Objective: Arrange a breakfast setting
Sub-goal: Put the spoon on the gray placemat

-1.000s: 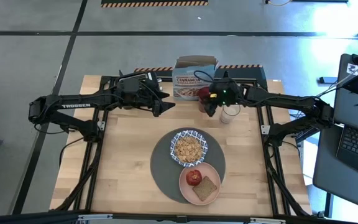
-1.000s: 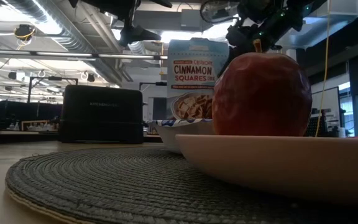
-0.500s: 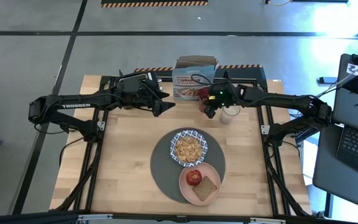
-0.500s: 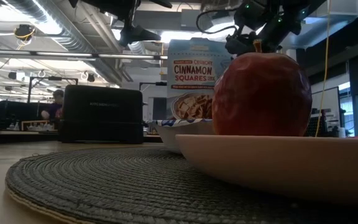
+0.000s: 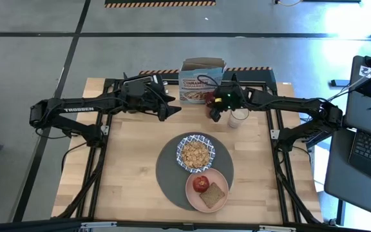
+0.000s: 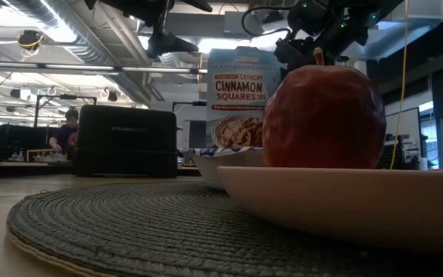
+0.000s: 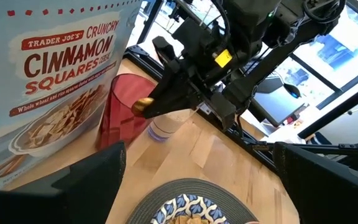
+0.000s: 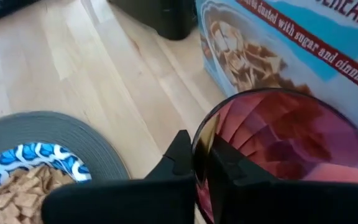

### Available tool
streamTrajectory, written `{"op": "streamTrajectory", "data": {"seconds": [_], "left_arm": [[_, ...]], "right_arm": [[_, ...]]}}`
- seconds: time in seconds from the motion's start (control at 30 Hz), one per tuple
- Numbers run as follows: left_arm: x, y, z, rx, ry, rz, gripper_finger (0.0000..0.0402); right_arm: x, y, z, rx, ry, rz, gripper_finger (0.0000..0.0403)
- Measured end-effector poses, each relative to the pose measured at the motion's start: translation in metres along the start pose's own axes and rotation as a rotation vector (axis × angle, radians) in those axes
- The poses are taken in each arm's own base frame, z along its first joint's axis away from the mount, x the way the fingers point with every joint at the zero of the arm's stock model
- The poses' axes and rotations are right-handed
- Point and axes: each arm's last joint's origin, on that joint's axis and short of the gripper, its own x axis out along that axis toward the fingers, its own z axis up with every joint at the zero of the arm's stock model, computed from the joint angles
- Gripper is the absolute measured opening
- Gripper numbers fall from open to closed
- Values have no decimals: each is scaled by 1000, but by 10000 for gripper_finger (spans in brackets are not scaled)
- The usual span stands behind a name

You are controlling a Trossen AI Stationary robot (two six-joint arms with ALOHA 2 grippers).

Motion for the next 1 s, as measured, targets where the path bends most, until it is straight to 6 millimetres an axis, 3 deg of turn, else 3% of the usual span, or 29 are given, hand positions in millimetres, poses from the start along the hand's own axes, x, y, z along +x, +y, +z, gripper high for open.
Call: {"op": "streamTrajectory", "data": {"seconds": [0.6, 1.0], "left_arm": [[0, 0, 0, 0, 1, 1, 395], [0, 0, 0, -3, 2, 1, 395]], "right_arm": [[-3, 1, 4, 20, -39, 18, 0], [-15, 5, 25, -37, -105, 19, 0]]}}
